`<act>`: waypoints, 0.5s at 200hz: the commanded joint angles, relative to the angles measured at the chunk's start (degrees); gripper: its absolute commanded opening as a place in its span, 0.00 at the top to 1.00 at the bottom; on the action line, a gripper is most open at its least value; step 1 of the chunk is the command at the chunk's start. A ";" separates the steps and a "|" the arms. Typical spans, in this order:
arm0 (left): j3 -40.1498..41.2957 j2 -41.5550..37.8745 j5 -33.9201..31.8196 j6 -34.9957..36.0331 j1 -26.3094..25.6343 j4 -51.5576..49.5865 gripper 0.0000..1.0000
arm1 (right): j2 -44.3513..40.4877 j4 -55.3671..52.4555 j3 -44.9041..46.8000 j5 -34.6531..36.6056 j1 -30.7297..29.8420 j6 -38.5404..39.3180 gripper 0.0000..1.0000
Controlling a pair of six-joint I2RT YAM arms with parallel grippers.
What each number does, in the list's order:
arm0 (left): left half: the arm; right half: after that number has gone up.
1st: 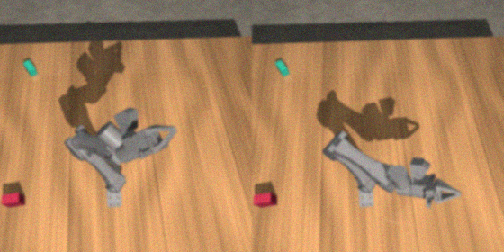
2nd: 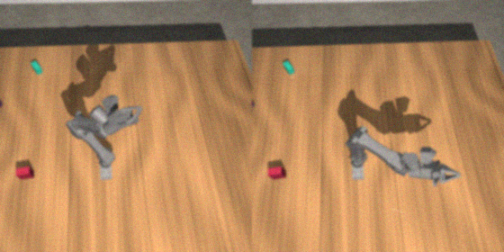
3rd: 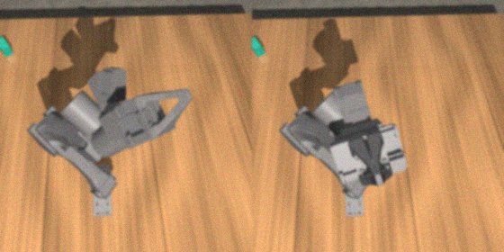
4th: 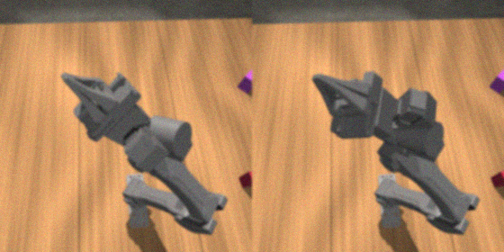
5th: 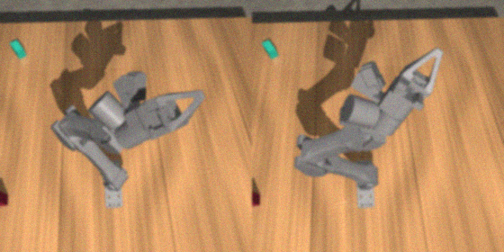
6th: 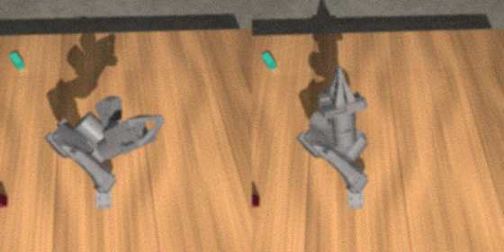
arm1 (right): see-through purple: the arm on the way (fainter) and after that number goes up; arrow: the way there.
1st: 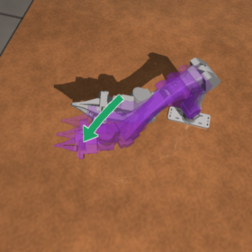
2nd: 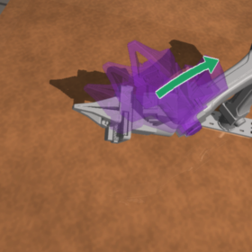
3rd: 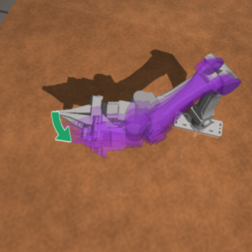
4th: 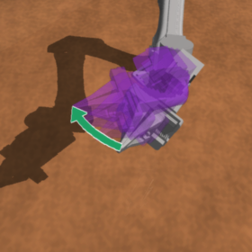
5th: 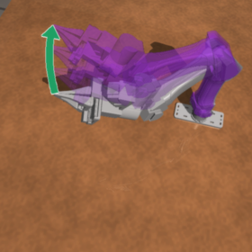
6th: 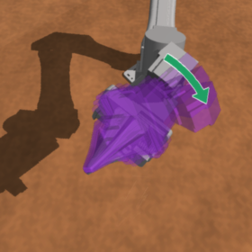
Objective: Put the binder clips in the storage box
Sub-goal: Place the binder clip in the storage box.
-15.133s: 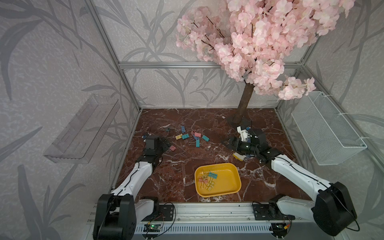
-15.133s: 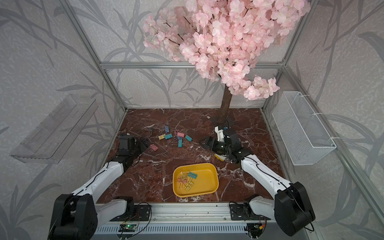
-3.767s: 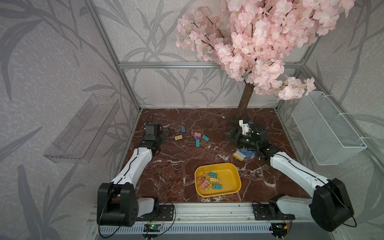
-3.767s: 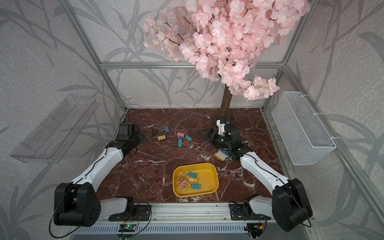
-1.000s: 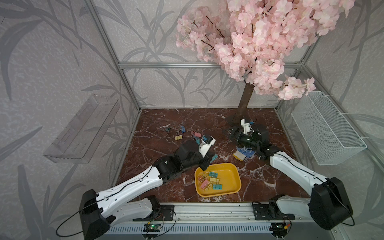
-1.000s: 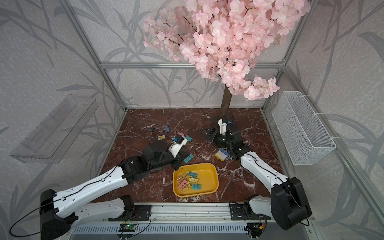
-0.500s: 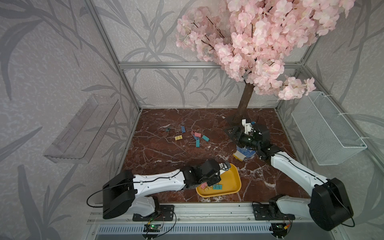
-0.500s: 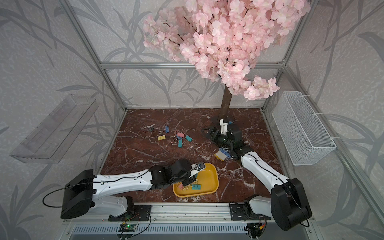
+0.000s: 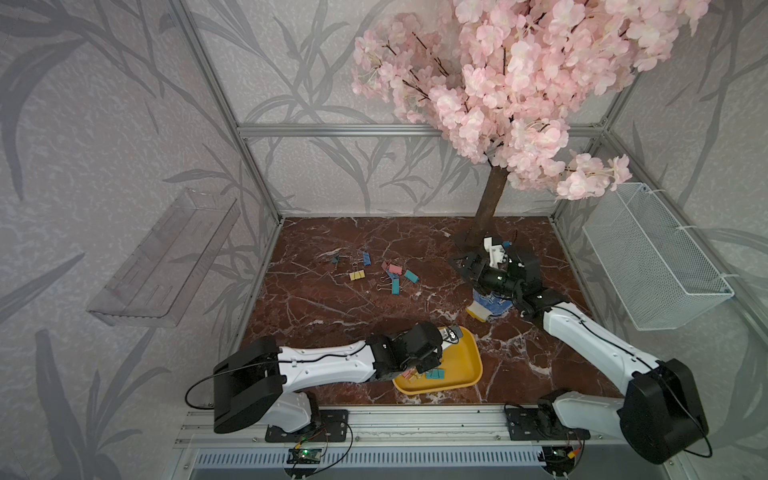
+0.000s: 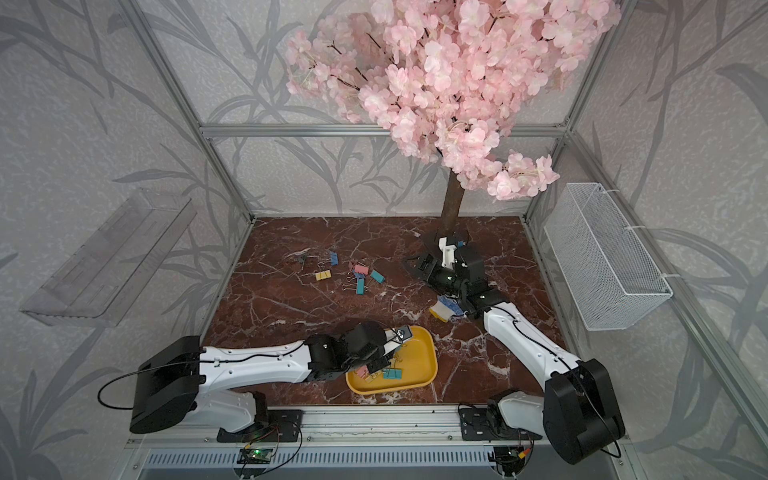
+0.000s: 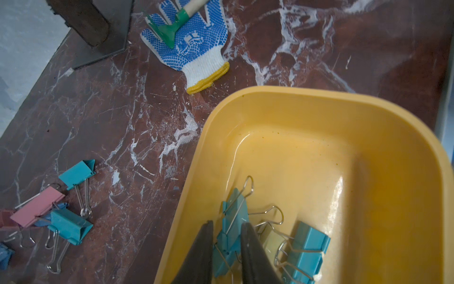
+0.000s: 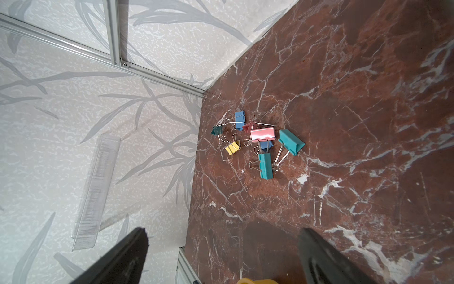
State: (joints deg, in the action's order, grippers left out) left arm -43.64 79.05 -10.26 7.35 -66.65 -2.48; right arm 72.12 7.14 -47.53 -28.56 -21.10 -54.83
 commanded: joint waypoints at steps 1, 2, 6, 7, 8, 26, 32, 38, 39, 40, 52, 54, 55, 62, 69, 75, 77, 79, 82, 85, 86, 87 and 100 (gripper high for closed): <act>-0.82 -7.78 -2.35 -9.11 3.32 3.19 0.82 | 1.00 -2.98 -4.25 0.07 -1.36 4.08 0.01; -0.83 -8.12 -2.06 -9.64 3.87 3.19 0.82 | 1.13 -3.17 -4.38 0.12 -1.42 4.27 0.01; -1.12 -9.58 -0.95 -12.13 6.04 3.30 0.82 | 1.43 -3.82 -5.02 0.27 -1.87 4.92 0.01; -1.20 -9.90 -0.62 -12.77 6.60 3.29 0.82 | 1.53 -3.98 -5.16 0.31 -2.03 5.09 0.01; -1.28 -10.24 -0.27 -13.45 7.22 3.28 0.82 | 1.66 -4.15 -5.36 0.37 -2.11 5.17 0.01; -1.71 -15.67 5.38 -25.50 19.19 3.26 0.82 | 3.87 -6.47 -8.06 1.35 -4.16 7.91 0.01; -1.42 -17.25 5.99 -28.78 23.26 3.12 0.82 | 4.75 -7.21 -9.09 1.76 -4.90 8.66 0.01; -1.24 -18.45 6.48 -31.54 27.17 2.75 0.82 | 5.75 -8.07 -10.26 2.14 -5.55 9.50 0.01; -1.21 -18.60 6.61 -31.93 27.75 2.70 0.82 | 5.93 -8.26 -10.46 2.25 -5.72 9.66 0.01; -1.20 -18.72 6.68 -32.34 28.39 2.64 0.82 | 6.10 -8.49 -10.69 2.35 -5.89 9.88 0.01; -1.43 -19.11 8.08 -36.74 35.26 0.86 0.79 | 8.63 -10.83 -13.29 3.57 -7.42 11.85 0.01; -1.60 -18.95 8.71 -37.31 36.50 0.41 0.79 | 9.11 -11.16 -13.71 3.83 -7.69 12.35 0.01; -1.66 -18.81 9.13 -37.54 37.12 0.26 0.79 | 9.36 -11.34 -13.98 3.93 -7.80 12.50 0.01; -2.24 -17.43 12.09 -38.97 41.67 -1.02 0.77 | 11.07 -13.17 -15.84 4.63 -8.68 13.21 0.00; -3.29 -15.32 15.85 -40.00 46.20 -2.65 0.76 | 13.23 -15.04 -17.60 5.16 -9.48 13.79 0.01; -4.63 -13.52 18.64 -40.22 49.68 -4.43 0.76 | 15.26 -16.82 -19.63 5.47 -10.01 14.12 0.02; -5.17 -12.52 19.48 -40.11 50.74 -4.81 0.76 | 15.71 -17.51 -20.15 5.60 -10.19 14.24 0.03; -5.61 -11.75 20.32 -40.00 51.75 -5.43 0.76 | 16.48 -18.21 -20.87 5.79 -10.45 14.36 0.04; -6.38 -10.71 21.32 -39.58 53.27 -5.96 0.76 | 17.41 -19.20 -21.84 5.99 -10.70 14.66 0.05; -7.24 -9.60 22.56 -39.08 54.59 -6.60 0.75 | 18.31 -20.23 -22.83 6.31 -11.10 15.11 0.06; -7.55 -9.21 22.87 -38.91 54.99 -6.81 0.75 | 18.45 -20.58 -23.20 6.49 -11.21 15.28 0.06; -7.84 -8.84 23.12 -38.69 55.42 -7.00 0.75 | 18.78 -20.76 -23.57 6.67 -11.36 15.46 0.07; -12.10 -5.18 23.97 -35.01 59.30 -9.35 0.67 | 22.37 -25.80 -27.93 11.00 -13.69 18.05 0.12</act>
State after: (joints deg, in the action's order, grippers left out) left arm -50.00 68.38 5.06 -27.49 -13.37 -4.36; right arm 89.73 -8.14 -69.10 -23.66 -31.94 -42.24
